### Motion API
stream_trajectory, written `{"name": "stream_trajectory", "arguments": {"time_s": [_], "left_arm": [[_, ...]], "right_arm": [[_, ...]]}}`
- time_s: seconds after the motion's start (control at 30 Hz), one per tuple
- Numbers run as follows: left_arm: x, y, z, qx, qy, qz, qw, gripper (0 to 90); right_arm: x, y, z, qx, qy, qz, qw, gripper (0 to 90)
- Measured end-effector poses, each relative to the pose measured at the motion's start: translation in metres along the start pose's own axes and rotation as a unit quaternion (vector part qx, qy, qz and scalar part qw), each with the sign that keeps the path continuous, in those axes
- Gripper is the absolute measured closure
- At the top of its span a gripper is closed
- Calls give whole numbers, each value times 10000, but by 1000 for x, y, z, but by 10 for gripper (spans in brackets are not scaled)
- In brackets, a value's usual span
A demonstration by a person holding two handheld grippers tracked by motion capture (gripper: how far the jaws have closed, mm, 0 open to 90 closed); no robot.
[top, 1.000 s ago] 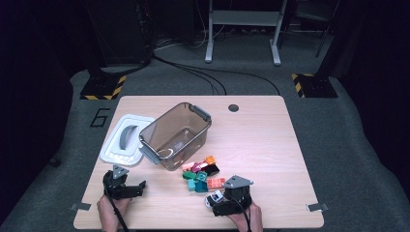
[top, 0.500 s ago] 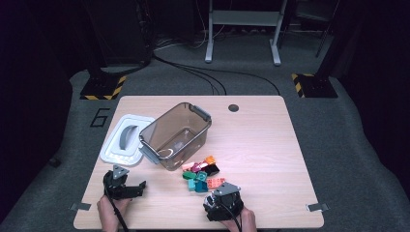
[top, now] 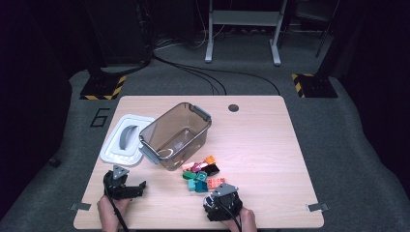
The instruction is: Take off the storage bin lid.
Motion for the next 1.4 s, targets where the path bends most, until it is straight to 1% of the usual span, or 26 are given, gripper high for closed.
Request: {"name": "stream_trajectory", "arguments": {"time_s": [0.07,0.1,0.2,0.23,0.27,0.3,0.47,0.53,0.6,0.67,0.7,0.73,0.8,0.93,1.0,1.03,1.07,1.1,1.13,1.17,1.2,1.27,1.3,1.37,1.4], "left_arm": [[0,0,0,-1,0,-7,10000,0],[0,0,0,10,4,-9,10000,0],[0,0,-1,-39,-20,-1,10000,0],[0,0,-1,-45,-22,2,10000,0],[0,0,0,-9,4,-6,10000,0],[0,0,-1,-58,-17,4,10000,0],[0,0,-1,-62,-16,7,10000,0],[0,0,-1,-60,-16,5,10000,0],[0,0,0,-18,1,-6,10000,0],[0,0,-1,-55,-15,4,10000,0],[0,0,0,-10,6,-7,10000,0],[0,0,-1,-56,-16,3,10000,0],[0,0,-1,-60,-16,5,10000,0],[0,0,-1,-46,-6,1,10000,0],[0,0,-1,-36,0,0,10000,0],[0,0,-1,-59,-16,3,10000,0],[0,0,-1,-59,-16,5,10000,0],[0,0,-1,-60,-17,4,10000,0],[0,0,-1,-60,-17,5,10000,0],[0,0,0,5,10,-6,10000,0],[0,0,0,-18,3,1,10000,0],[0,0,0,-20,2,1,10000,0],[0,0,0,5,8,-7,10000,0],[0,0,-1,-42,-1,3,10000,0],[0,0,0,-23,-2,-3,10000,0]], "right_arm": [[-1,0,0,5,-52,46,10000,238],[-1,0,1,19,-91,5,10000,243],[-5,1,3,-50,-225,-7,9997,255],[-5,2,3,-42,-239,-90,9997,254],[-6,2,3,-37,-238,-35,9997,255],[-6,2,3,-70,-239,-50,9997,255],[-9,3,4,-86,-305,-61,9995,255],[-10,2,6,-148,-366,-129,9991,255],[-11,1,8,-200,-371,-145,9990,255],[-12,0,10,-265,-389,-136,9988,255],[-13,-1,11,-326,-396,-131,9986,255],[-13,-1,13,-315,-425,-197,9984,255],[-16,-4,18,-380,-414,-225,9982,255],[-26,-10,25,-523,-371,-288,9975,255],[-35,-14,30,-616,-335,-362,9969,255],[-39,-16,32,-638,-278,-381,9968,255],[-42,-17,33,-658,-258,-418,9966,255],[-46,-18,34,-694,-241,-397,9965,255],[-50,-20,35,-706,-223,-447,9963,255],[-55,-22,36,-735,-169,-445,9962,255],[-60,-24,37,-763,-163,-480,9958,255],[-67,-28,38,-802,-97,-481,9956,255],[-72,-31,38,-822,-62,-503,9953,255],[-80,-34,38,-843,1,-544,9950,255],[-83,-35,38,-847,8,-564,9948,255]]}}
Point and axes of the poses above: each handheld gripper's, and its own axes: z roughly backward along the jaws, y roughly out of its underside, x roughly to its left, the point moved 4 cm from there along -z, roughly forward along the jaws, and after that the axes turned 1 degree about y, right-handed, at the moved point
